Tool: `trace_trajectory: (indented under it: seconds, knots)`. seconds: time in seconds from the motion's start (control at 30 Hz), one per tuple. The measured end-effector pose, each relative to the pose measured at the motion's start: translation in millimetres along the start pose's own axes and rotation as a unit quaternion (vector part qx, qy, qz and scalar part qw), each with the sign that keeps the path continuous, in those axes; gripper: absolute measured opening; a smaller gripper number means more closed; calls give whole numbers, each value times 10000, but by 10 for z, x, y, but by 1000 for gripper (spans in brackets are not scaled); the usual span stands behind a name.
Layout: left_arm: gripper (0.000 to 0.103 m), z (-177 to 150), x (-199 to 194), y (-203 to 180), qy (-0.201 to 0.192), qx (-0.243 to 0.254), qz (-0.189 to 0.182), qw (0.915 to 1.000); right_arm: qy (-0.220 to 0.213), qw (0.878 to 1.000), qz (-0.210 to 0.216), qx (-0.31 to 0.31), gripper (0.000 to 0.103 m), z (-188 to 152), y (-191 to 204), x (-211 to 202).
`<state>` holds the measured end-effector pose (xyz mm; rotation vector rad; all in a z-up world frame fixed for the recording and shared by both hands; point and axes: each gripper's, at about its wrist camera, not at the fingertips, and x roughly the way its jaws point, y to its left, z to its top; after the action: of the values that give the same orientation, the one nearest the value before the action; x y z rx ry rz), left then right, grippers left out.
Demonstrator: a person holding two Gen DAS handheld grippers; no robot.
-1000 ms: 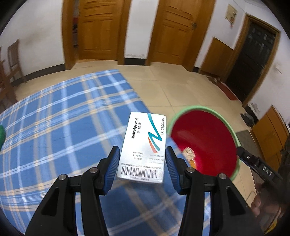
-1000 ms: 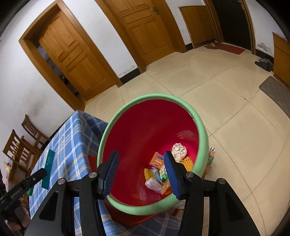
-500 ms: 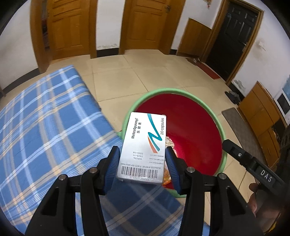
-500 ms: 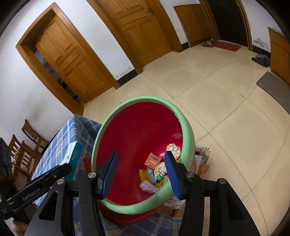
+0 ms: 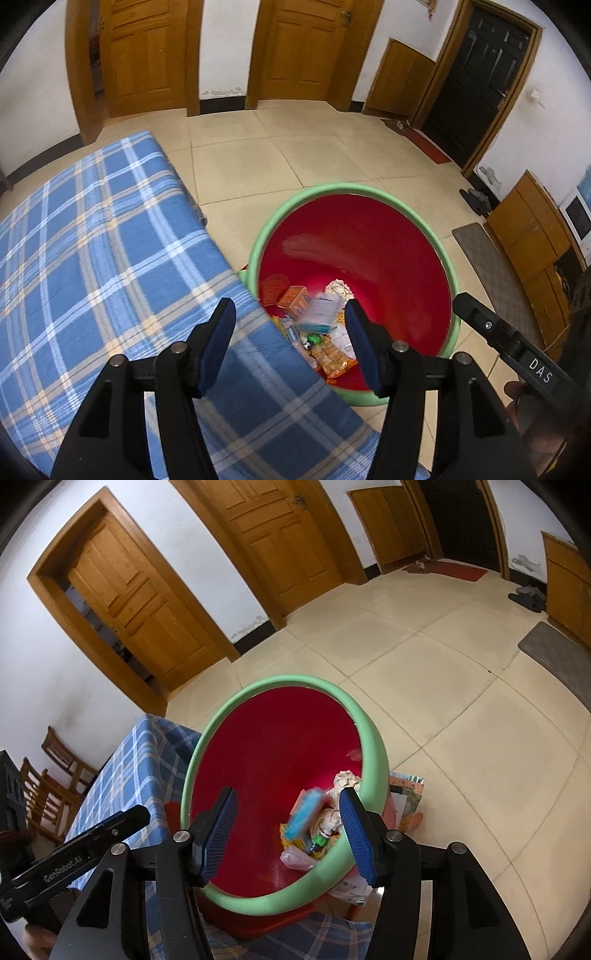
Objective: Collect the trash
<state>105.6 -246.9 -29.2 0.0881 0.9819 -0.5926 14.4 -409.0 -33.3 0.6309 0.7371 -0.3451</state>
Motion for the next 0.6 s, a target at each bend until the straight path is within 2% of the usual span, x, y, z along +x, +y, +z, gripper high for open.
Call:
trace_trajectory:
  seconds: [0.4,0.47,0.5,0.6]
  knots:
    - [71,-235,-473,432,-336,-543,386,9972,57,9987,179,-482,62,-87,378,-81]
    - [71,-276,-562,520,-389,-661,437,9961,60,9981,212,-582,69,-120,465,-99]
    - [71,-304,-610,570,-411,-736,474,9953,47,9979,240,-605,78,-137,504,-112]
    - [74,-392,-750,705,-501,-934,607,9925,39,9971,274,-710,79,-185,631,-150]
